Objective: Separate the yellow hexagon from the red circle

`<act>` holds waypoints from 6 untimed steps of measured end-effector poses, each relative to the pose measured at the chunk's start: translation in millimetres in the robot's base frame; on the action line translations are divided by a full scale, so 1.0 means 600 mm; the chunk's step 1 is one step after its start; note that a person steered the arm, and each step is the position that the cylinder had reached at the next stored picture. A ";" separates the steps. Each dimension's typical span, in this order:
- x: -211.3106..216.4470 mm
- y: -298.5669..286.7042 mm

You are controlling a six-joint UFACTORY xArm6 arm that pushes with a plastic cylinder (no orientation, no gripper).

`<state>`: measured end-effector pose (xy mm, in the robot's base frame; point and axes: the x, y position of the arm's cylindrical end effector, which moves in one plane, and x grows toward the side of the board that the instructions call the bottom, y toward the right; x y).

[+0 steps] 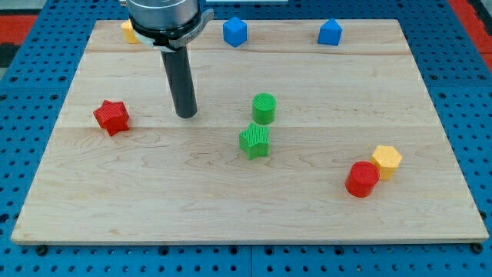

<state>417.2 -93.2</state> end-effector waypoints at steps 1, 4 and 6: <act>0.000 0.000; 0.113 0.096; 0.256 0.225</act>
<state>570.7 42.0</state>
